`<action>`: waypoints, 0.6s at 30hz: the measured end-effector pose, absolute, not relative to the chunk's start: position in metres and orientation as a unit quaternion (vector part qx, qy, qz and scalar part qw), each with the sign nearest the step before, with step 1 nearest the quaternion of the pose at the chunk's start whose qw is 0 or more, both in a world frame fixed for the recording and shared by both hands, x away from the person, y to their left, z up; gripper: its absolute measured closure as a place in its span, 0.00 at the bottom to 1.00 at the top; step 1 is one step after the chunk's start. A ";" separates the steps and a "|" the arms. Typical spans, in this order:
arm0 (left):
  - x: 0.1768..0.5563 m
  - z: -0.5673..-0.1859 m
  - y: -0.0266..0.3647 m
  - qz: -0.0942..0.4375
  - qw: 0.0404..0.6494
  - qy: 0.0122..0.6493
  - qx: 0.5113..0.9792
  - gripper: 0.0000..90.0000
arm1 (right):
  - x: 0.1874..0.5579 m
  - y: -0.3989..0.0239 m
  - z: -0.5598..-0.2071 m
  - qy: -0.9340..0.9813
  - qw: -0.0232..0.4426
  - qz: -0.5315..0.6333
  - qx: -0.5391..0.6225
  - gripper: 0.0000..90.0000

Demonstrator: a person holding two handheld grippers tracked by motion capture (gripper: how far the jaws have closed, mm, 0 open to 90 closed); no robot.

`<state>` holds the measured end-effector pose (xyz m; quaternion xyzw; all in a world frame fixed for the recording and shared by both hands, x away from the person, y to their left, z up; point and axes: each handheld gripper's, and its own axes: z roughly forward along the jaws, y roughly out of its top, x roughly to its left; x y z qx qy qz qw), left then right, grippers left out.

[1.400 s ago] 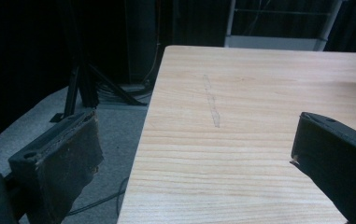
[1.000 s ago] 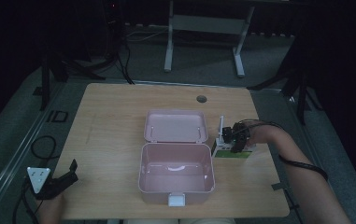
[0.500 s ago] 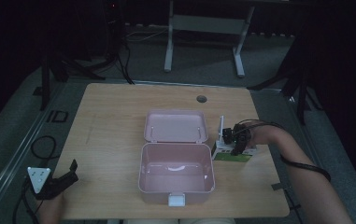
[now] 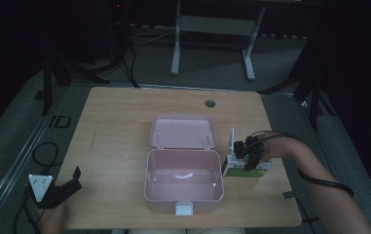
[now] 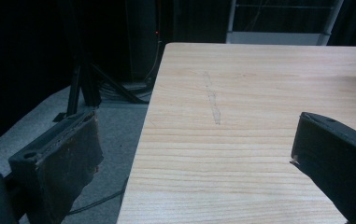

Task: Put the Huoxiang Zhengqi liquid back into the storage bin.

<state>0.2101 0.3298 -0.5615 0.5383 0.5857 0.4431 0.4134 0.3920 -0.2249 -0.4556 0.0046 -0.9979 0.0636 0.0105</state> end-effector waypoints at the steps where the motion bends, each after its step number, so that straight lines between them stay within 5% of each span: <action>1: 0.210 -0.562 0.330 0.443 0.414 0.586 0.538 0.02 | 0.390 -0.226 -0.455 -0.998 0.010 0.063 0.000 0.70; 18: 0.210 -0.562 0.330 0.444 0.413 0.588 0.535 0.02 | 0.353 -0.230 -0.430 -0.996 0.025 0.081 0.001 0.70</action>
